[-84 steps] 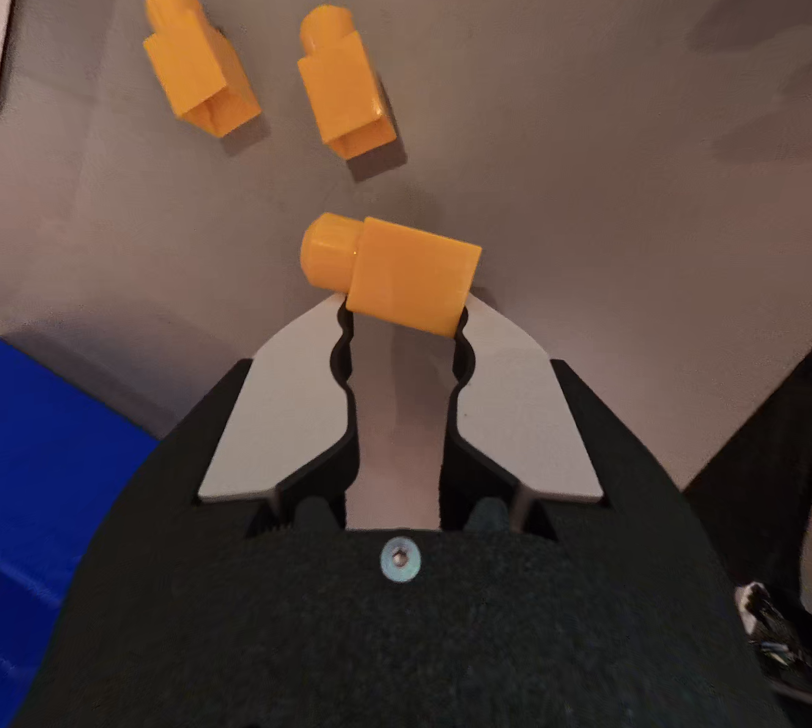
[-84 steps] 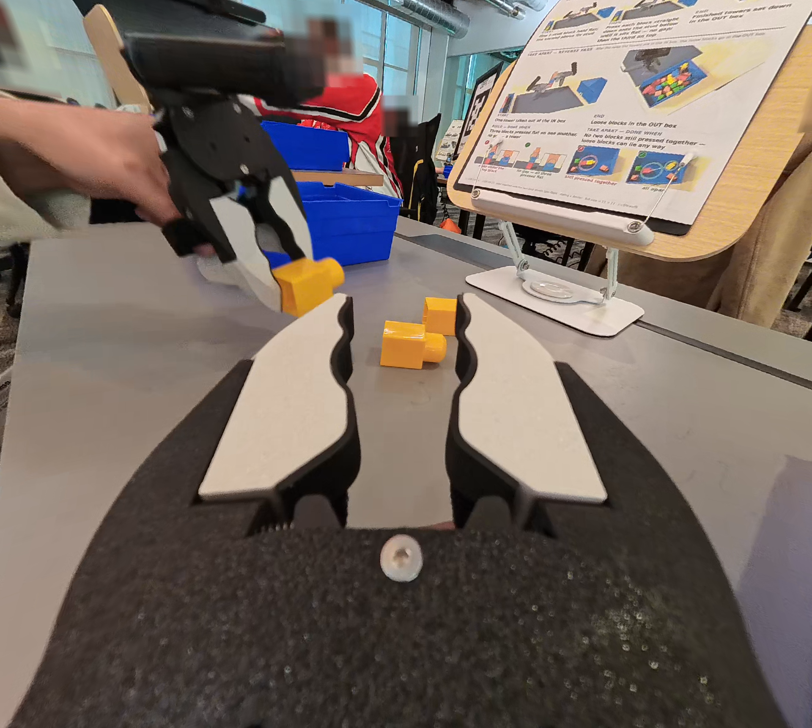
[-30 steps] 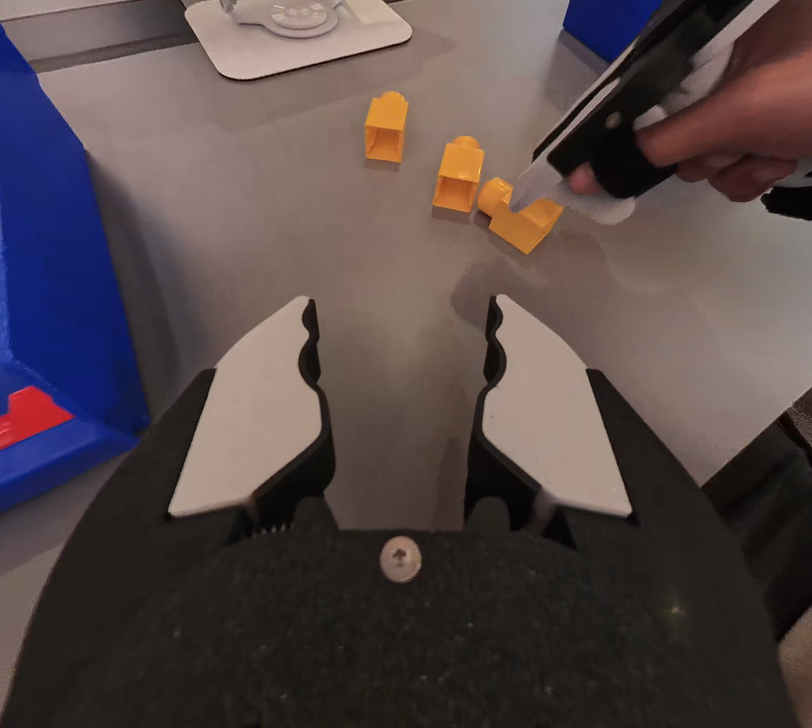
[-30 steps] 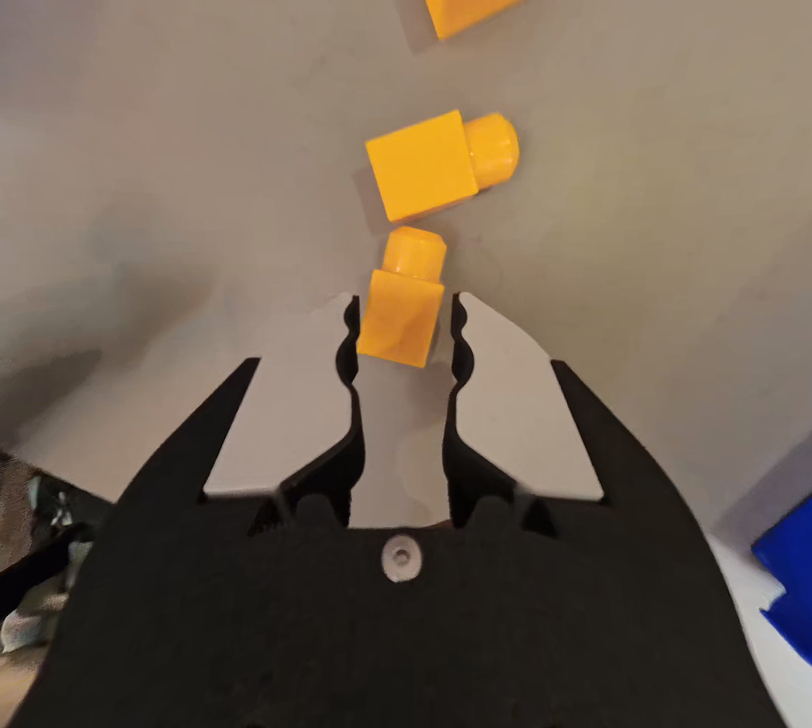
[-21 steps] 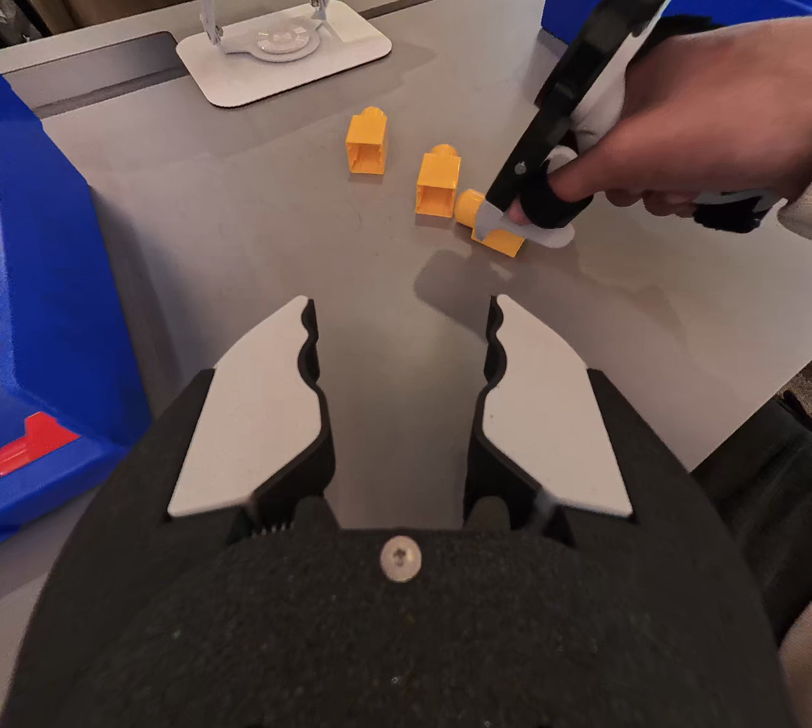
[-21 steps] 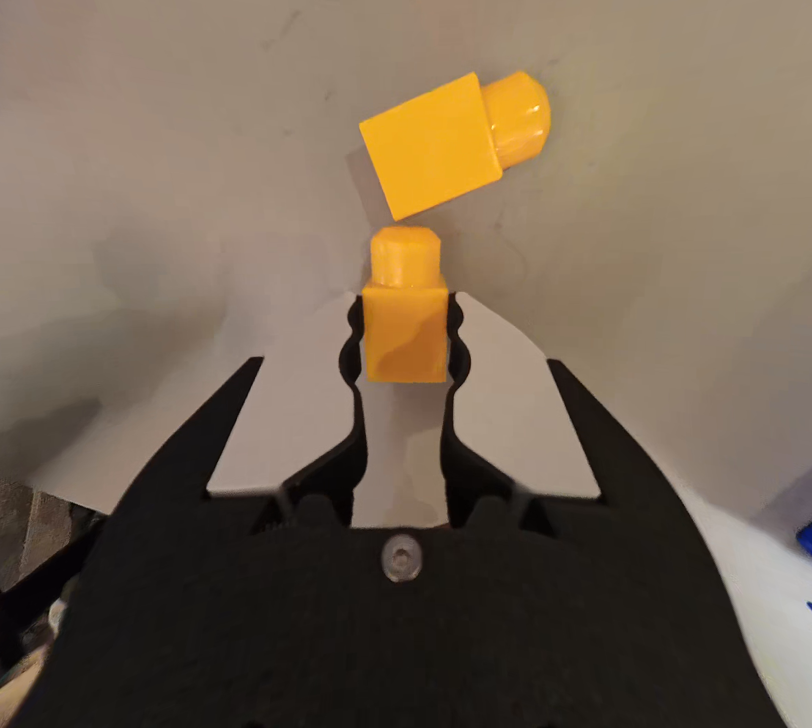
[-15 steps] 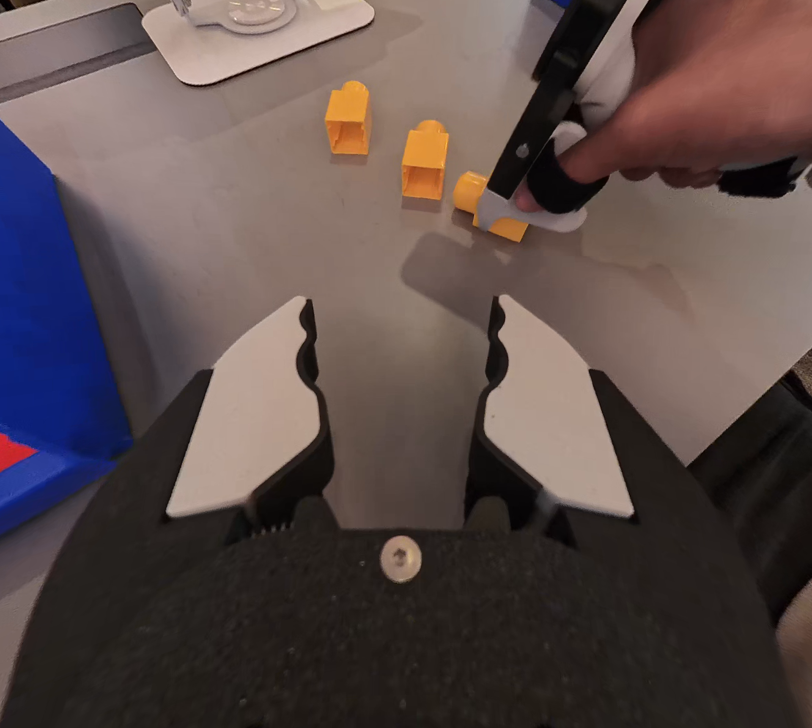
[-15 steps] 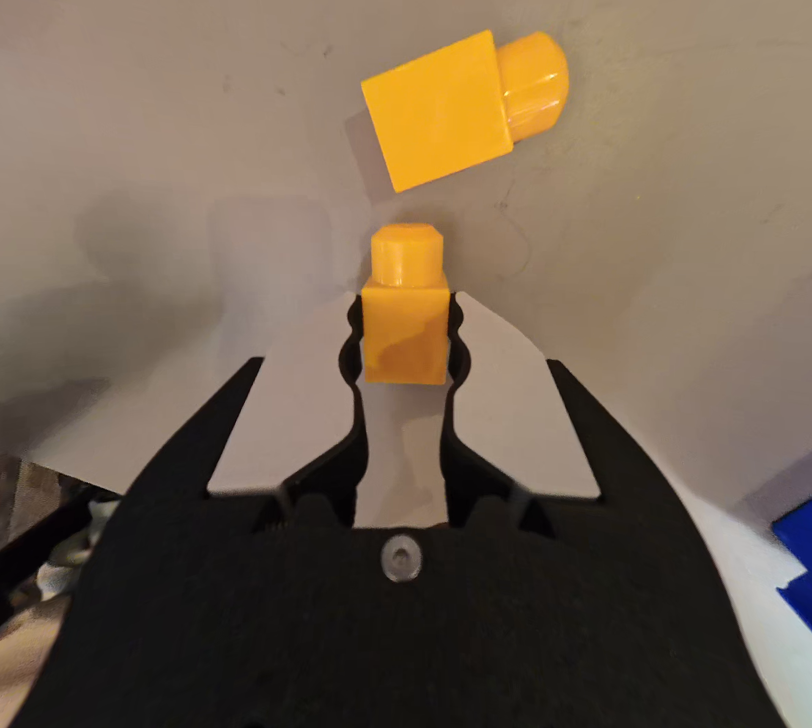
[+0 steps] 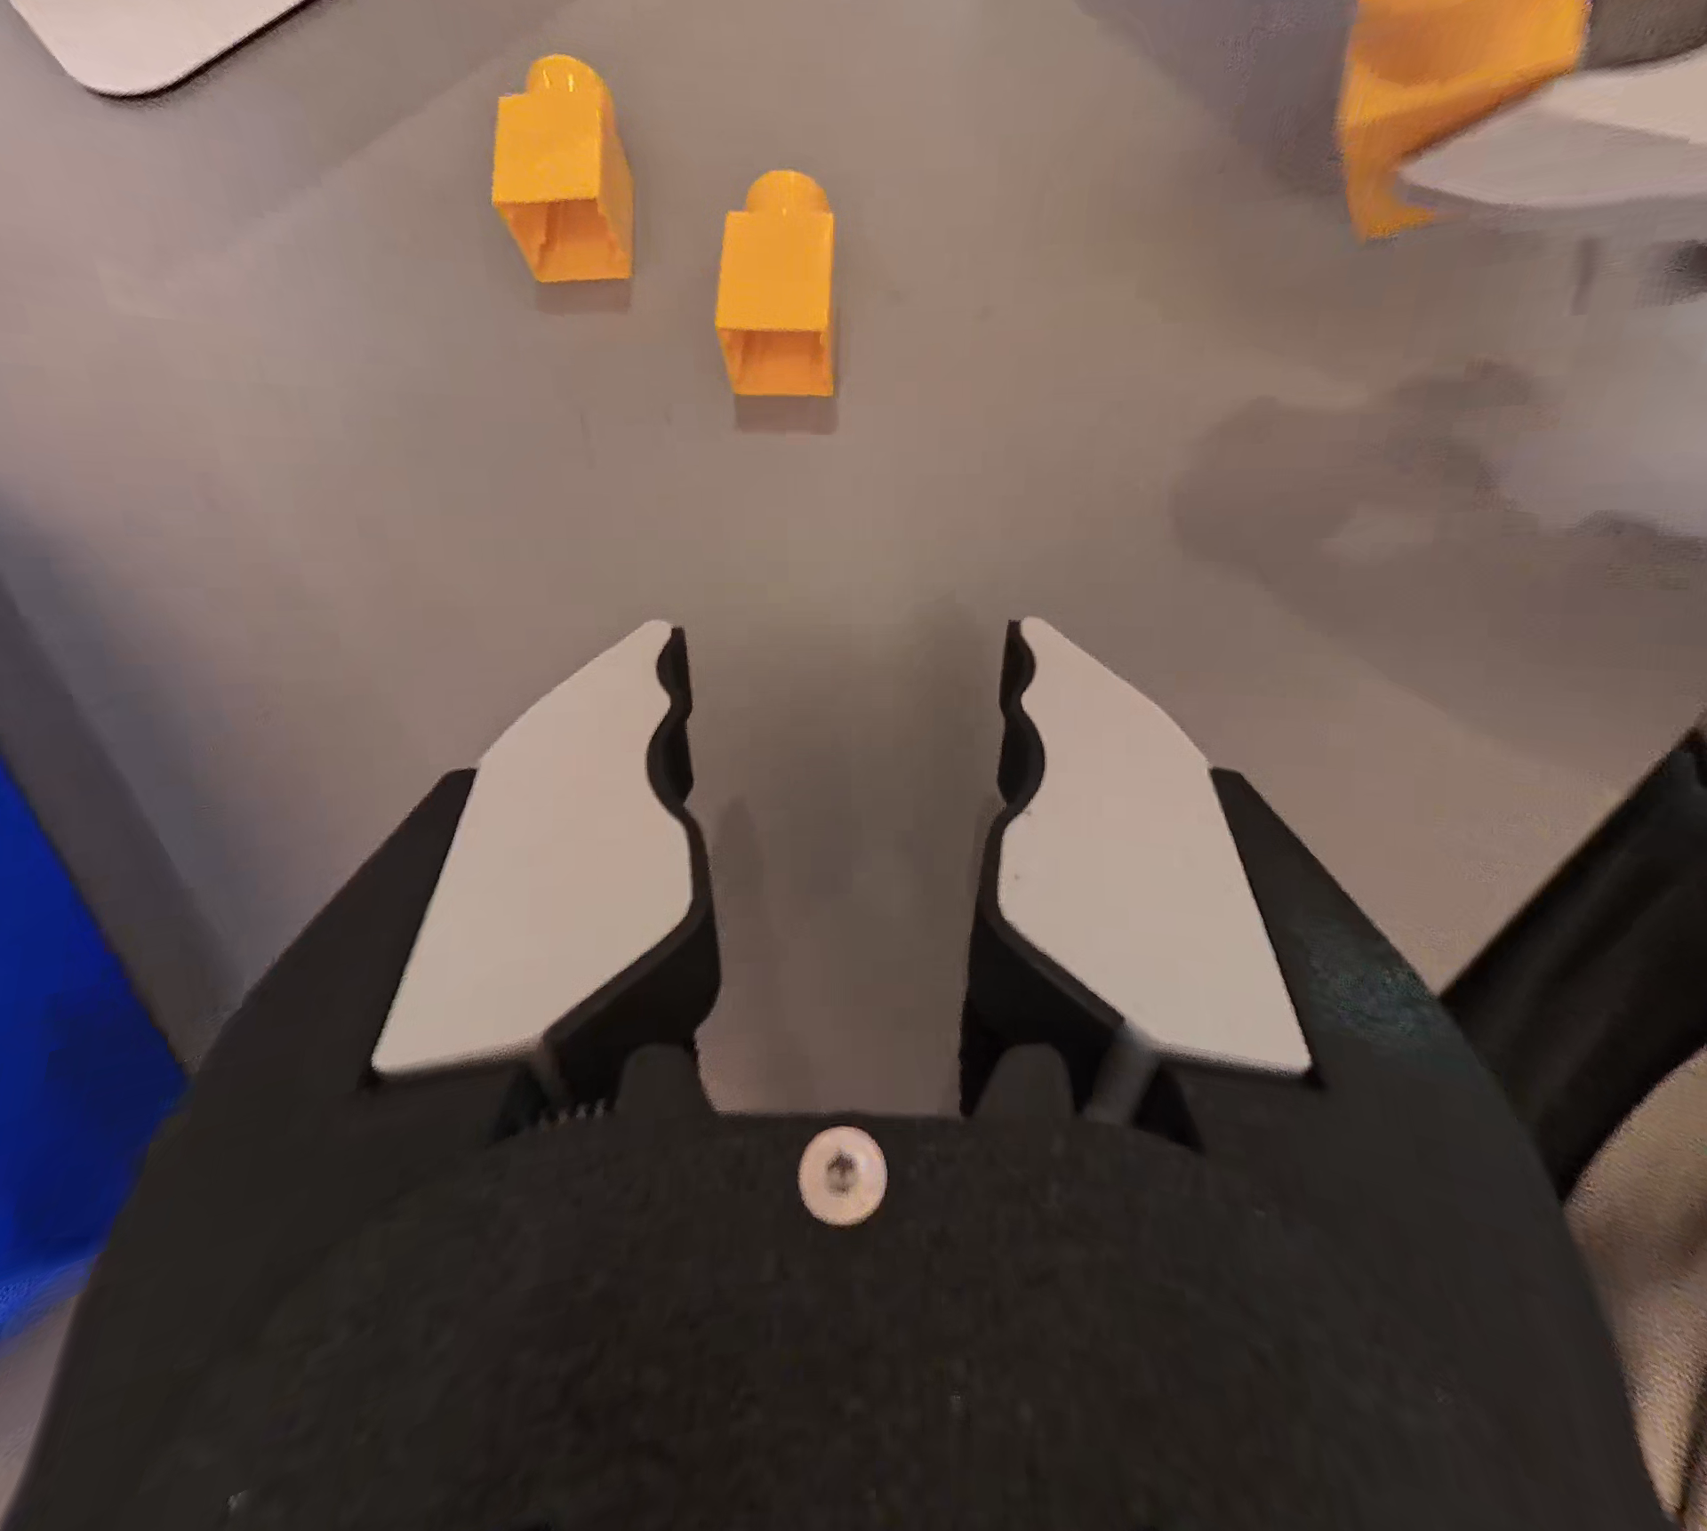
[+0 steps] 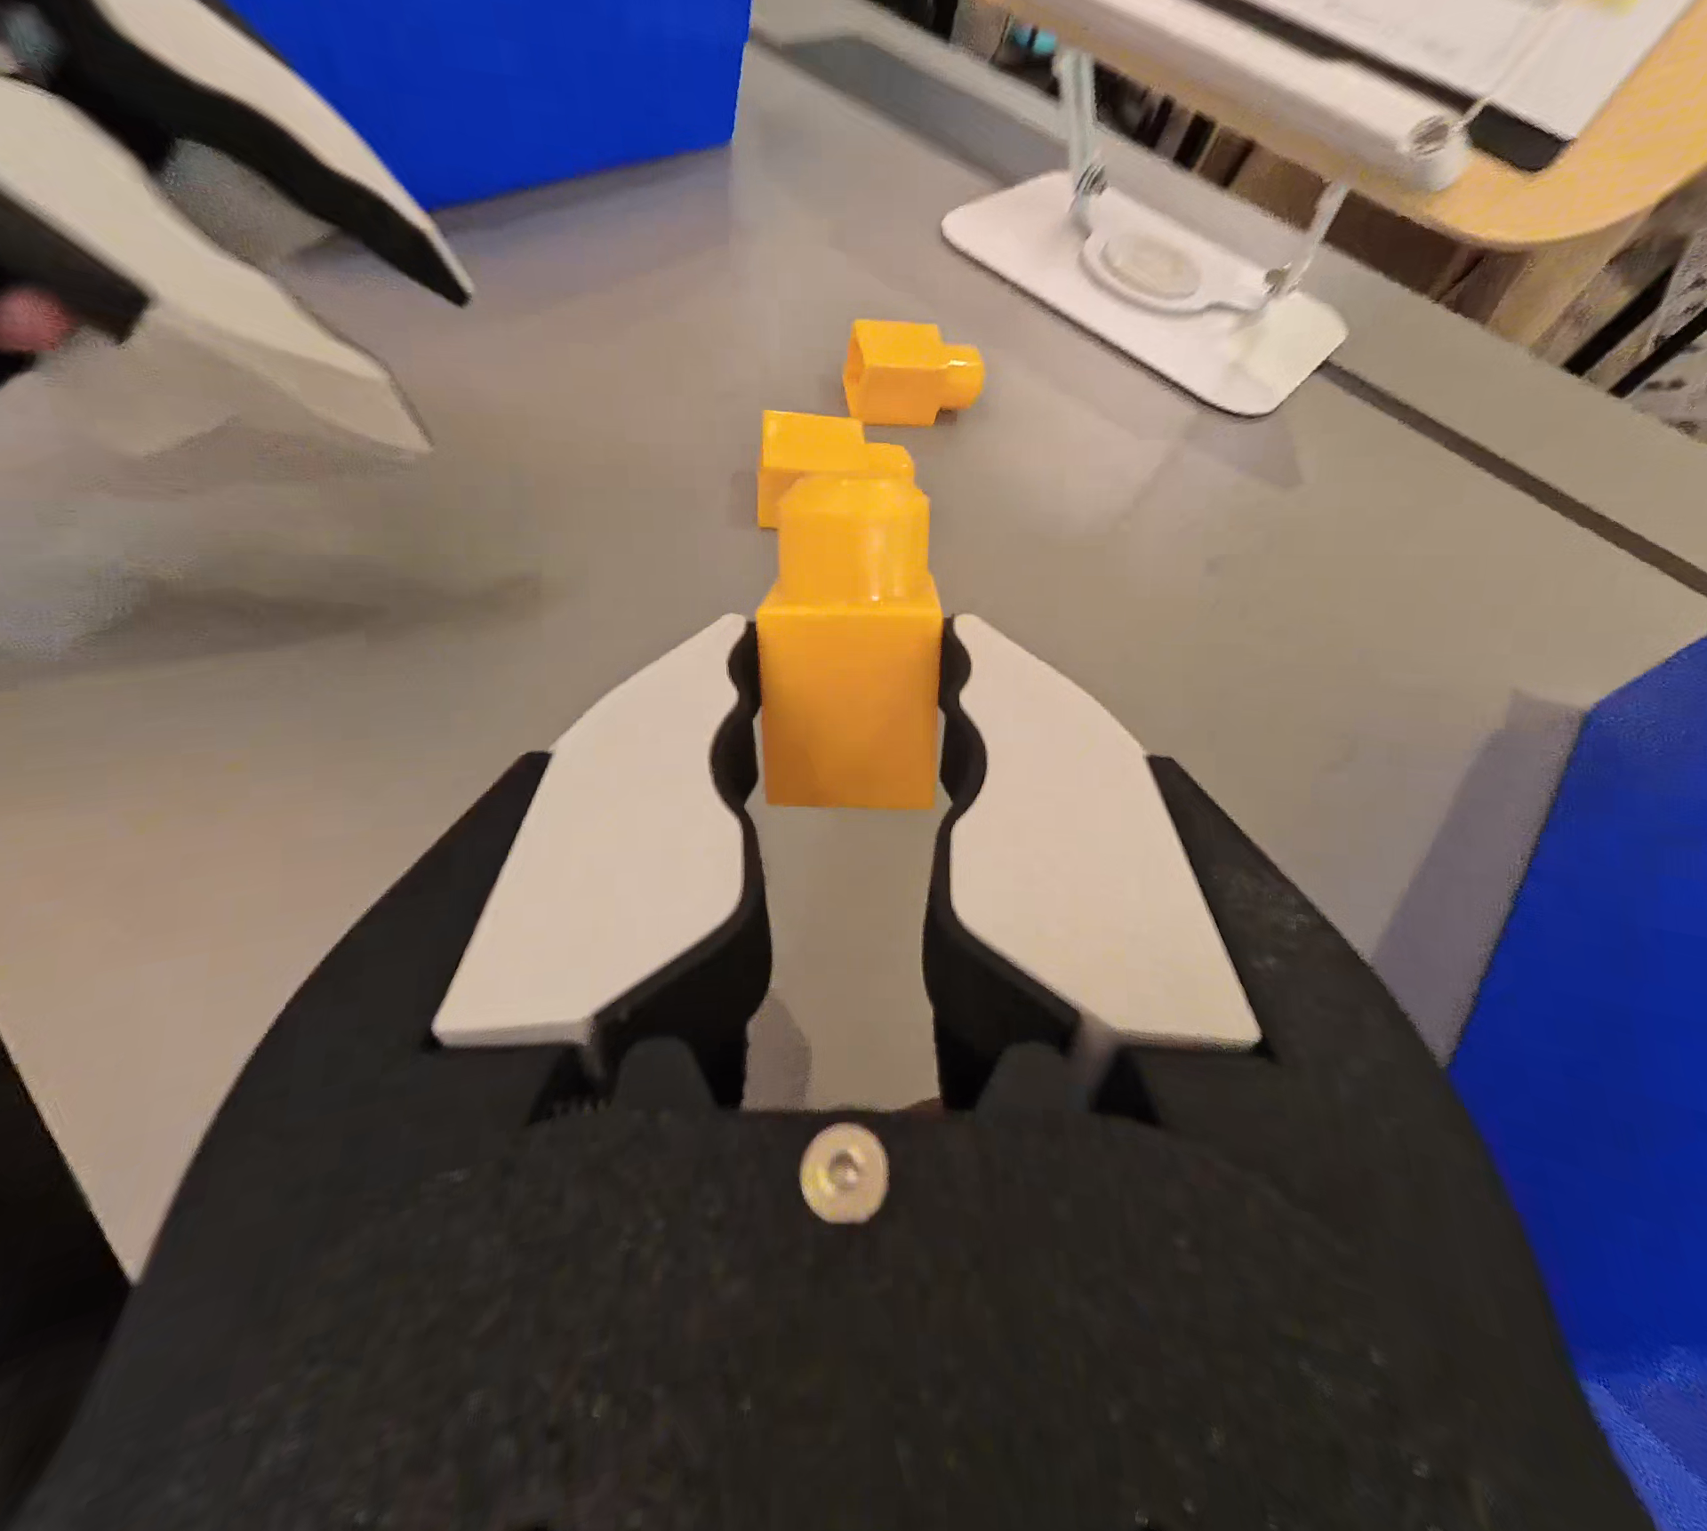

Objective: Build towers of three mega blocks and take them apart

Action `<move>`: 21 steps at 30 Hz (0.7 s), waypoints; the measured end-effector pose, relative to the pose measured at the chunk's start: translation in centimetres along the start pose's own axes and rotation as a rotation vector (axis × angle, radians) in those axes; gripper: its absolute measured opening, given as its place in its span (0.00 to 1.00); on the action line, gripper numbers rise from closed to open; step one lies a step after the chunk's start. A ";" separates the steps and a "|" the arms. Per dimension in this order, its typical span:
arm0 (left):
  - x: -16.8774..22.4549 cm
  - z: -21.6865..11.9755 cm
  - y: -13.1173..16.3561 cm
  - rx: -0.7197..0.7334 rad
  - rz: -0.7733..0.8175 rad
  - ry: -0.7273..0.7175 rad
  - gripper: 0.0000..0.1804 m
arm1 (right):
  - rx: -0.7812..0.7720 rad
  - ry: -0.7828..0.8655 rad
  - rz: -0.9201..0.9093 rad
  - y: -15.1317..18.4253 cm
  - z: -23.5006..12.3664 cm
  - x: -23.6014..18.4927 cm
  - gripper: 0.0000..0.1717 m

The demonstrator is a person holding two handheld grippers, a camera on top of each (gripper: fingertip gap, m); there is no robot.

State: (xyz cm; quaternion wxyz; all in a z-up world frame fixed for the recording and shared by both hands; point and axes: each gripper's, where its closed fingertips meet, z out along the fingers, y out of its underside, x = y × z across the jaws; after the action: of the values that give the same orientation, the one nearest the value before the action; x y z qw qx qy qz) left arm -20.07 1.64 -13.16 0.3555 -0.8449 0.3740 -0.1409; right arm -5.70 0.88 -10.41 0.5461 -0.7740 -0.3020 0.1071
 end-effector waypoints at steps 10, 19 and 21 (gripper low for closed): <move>-1.2 8.3 -4.5 -0.352 0.092 -0.006 0.38 | 0.332 0.020 0.051 -0.3 -3.5 1.9 0.21; -2.0 11.3 -4.4 -0.491 0.106 -0.038 0.37 | 0.343 -0.041 0.122 0.1 -3.6 1.9 0.21; -2.0 11.7 -4.0 -0.501 0.102 -0.035 0.37 | 0.341 -0.052 0.128 0.2 -3.6 1.9 0.21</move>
State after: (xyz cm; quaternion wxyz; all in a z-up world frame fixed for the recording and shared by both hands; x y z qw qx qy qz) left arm -13.36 10.81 -18.55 0.1479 -0.8891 0.4330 -0.0112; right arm -2.39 -0.83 -8.88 0.6535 -0.6849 -0.2434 0.2112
